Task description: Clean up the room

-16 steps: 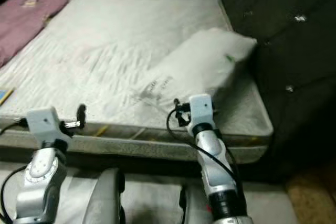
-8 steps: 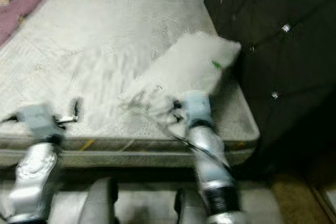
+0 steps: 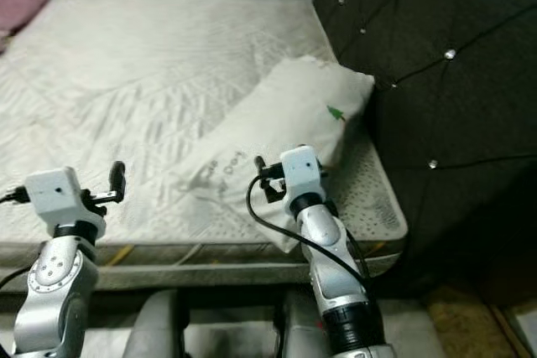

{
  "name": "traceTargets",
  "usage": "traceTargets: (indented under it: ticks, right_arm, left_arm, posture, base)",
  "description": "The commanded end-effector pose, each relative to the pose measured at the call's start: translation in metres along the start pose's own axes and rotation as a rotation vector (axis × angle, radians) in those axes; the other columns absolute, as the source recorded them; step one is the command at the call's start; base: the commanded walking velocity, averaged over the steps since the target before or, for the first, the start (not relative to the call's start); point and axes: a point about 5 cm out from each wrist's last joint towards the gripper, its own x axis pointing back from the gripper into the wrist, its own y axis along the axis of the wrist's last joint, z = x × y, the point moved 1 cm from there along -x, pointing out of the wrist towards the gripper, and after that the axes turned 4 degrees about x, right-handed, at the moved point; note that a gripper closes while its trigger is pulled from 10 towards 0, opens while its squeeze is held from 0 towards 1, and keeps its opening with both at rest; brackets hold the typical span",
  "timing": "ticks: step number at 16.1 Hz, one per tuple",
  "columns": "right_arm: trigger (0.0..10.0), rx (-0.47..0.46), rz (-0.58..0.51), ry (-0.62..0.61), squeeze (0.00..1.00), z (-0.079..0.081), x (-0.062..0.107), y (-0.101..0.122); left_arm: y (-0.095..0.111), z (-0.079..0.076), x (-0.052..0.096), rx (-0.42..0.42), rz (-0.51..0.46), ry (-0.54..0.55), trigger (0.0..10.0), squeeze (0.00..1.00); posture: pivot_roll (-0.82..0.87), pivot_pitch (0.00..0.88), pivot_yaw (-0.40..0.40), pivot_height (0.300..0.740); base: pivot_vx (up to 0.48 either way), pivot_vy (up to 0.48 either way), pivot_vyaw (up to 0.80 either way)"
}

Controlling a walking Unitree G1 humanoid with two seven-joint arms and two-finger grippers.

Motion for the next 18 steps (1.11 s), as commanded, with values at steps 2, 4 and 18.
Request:
traceTargets:
  ticks: [2,4,18]
  right_arm:
    - [10.0,0.011,0.038,-0.008,0.00,-0.010,0.004,-0.007]
    - [10.0,-0.002,0.055,0.008,0.00,-0.009,0.012,-0.010]
    - [10.0,0.034,0.238,0.176,0.00,0.006,-0.024,-0.022]
  left_arm:
    - [0.001,-0.009,0.001,0.020,0.004,-0.014,10.0,0.00]
    - [0.001,-0.012,0.007,0.035,0.012,-0.007,10.0,0.00]
    - [0.003,-0.015,0.026,0.081,0.059,0.026,10.0,0.00]
  posture:
    - [-0.05,0.014,-0.055,0.619]
    - [-0.05,0.034,-0.060,0.609]
    - [0.02,0.070,-0.081,0.554]
  base:
    - [0.000,0.000,0.00]
    - [0.000,0.000,0.00]
    - [0.000,0.000,0.00]
